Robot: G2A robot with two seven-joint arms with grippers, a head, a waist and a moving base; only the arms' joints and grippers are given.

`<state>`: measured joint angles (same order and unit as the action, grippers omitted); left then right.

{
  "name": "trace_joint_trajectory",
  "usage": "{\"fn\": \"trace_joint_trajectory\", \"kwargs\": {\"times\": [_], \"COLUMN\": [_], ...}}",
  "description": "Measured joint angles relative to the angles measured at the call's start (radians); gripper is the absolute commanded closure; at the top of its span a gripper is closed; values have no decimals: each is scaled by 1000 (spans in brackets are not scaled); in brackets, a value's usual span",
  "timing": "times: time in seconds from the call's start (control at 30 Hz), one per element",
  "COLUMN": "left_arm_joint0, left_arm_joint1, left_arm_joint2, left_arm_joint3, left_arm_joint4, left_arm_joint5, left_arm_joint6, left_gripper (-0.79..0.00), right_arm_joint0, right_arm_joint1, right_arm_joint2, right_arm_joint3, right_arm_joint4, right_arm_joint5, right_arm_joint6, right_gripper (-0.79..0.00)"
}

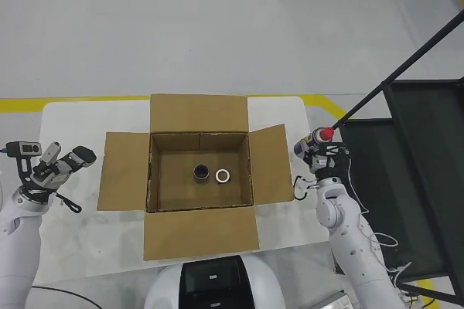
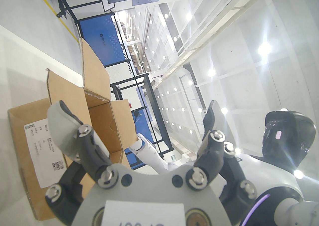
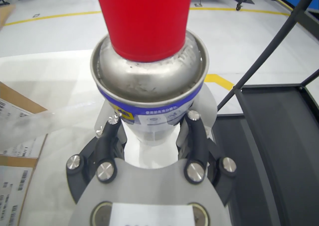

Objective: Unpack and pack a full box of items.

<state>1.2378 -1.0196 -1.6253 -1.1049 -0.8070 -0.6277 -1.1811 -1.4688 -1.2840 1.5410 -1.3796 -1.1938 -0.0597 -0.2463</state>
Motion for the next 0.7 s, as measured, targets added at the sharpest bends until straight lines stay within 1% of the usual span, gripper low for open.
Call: {"fn": "trace_joint_trajectory", "kwargs": {"times": [0.17,0.23,0.3,0.43,0.6,0.63,0.67,0.7], "left_arm_joint0": [0,0,0,0,0,0,0,0], "left_arm_joint1": [0,0,0,0,0,0,0,0], "left_arm_joint2": [0,0,0,0,0,0,0,0], "left_arm_joint3": [0,0,0,0,0,0,0,0], "left_arm_joint4": [0,0,0,0,0,0,0,0], "left_arm_joint5": [0,0,0,0,0,0,0,0], "left_arm_joint6": [0,0,0,0,0,0,0,0], "left_gripper": [-785,-785,-785,-785,-785,-785,-785,-785], "right_arm_joint0": [-132,-167,-187,-183,-152,-146,-132,-118], "right_arm_joint1": [7,8,10,12,14,14,15,15], "right_arm_joint2": [46,52,51,20,-74,-96,-123,-141], "right_arm_joint3": [-270,-357,-442,-565,-659,-663,-665,-664], "right_arm_joint4": [-37,-52,-67,-88,-89,-75,-51,-42], "right_arm_joint5": [9,2,-21,-64,-186,-219,-261,-283], "right_arm_joint6": [-33,-35,-13,66,193,225,284,333], "right_gripper": [0,0,0,0,0,0,0,0]}}
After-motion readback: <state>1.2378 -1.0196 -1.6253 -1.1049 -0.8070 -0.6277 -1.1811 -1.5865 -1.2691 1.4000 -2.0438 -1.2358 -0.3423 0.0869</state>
